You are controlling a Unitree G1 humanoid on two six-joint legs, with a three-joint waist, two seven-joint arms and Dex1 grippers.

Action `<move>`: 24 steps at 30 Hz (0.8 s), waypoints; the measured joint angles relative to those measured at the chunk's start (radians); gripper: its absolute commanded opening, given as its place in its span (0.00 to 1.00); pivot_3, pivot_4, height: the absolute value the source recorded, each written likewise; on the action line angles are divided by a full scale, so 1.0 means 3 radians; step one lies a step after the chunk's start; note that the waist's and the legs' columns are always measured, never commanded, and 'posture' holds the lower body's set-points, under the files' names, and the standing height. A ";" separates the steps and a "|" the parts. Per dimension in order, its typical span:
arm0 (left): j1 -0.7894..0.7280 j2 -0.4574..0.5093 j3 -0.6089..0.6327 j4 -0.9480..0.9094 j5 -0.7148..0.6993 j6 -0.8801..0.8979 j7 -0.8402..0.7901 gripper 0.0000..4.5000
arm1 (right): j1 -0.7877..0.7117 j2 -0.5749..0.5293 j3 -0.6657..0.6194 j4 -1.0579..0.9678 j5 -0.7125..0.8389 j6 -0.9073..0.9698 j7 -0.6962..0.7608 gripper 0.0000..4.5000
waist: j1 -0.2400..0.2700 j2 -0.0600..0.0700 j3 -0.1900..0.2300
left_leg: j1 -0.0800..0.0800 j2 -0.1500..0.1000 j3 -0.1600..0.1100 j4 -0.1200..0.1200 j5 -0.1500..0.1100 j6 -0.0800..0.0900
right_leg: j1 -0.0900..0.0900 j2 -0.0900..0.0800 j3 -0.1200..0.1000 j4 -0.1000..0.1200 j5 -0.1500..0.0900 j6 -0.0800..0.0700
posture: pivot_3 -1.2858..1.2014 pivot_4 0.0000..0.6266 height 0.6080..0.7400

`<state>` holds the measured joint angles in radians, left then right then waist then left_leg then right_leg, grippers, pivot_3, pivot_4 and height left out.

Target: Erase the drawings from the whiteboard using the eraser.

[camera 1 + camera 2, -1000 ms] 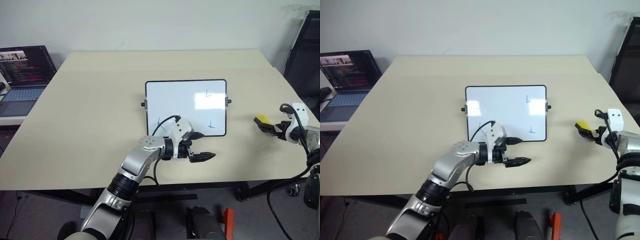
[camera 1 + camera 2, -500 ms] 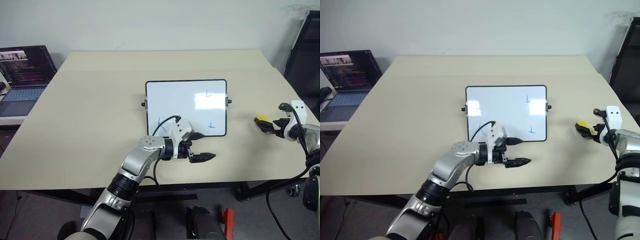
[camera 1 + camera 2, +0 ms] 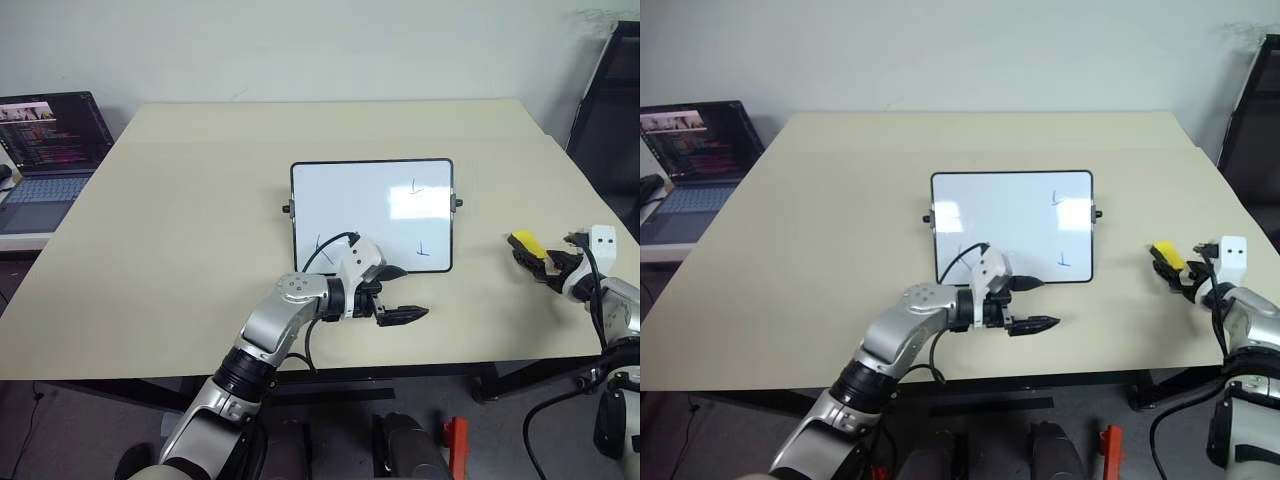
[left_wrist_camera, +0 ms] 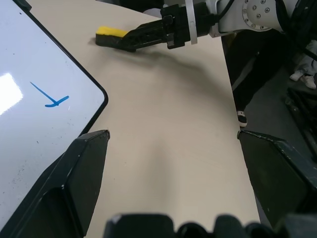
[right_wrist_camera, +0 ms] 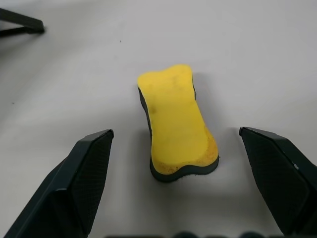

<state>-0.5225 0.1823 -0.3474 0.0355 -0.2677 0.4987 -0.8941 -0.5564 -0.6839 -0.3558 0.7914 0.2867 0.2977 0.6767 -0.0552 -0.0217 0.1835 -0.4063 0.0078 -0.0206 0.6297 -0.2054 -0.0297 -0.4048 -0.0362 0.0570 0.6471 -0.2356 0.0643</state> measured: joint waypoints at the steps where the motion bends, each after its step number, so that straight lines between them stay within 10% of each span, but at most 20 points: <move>1: 0.0000 0.0000 0.0000 0.0000 0.0000 0.0000 -0.0001 1.00 | 0.0004 0.0007 -0.0012 -0.0013 0.0022 -0.0021 -0.0001 0.95 | 0.0000 0.0000 0.0000 | 0.0001 0.0000 0.0001 0.0000 0.0000 0.0000 | 0.0001 0.0000 0.0002 0.0000 0.0000 0.0001 | 0.52 0.24 1.00; 24: 0.0000 0.0025 -0.0012 0.0000 0.0000 0.0007 -0.0042 1.00 | -0.0056 0.0049 0.0086 -0.0088 -0.0015 -0.0051 -0.0177 0.95 | -0.0002 0.0000 0.0000 | 0.0011 0.0001 0.0018 -0.0001 0.0000 0.0000 | 0.0001 0.0002 0.0020 0.0000 0.0002 0.0005 | 0.52 0.24 1.00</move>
<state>-0.5226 0.1899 -0.3508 0.0356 -0.2677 0.5009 -0.9067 -0.5731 -0.6691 -0.3301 0.7649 0.2822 0.2824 0.6235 -0.0558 -0.0217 0.1835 -0.4031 0.0080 -0.0150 0.6293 -0.2055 -0.0296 -0.4044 -0.0357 0.0631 0.6473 -0.2349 0.0658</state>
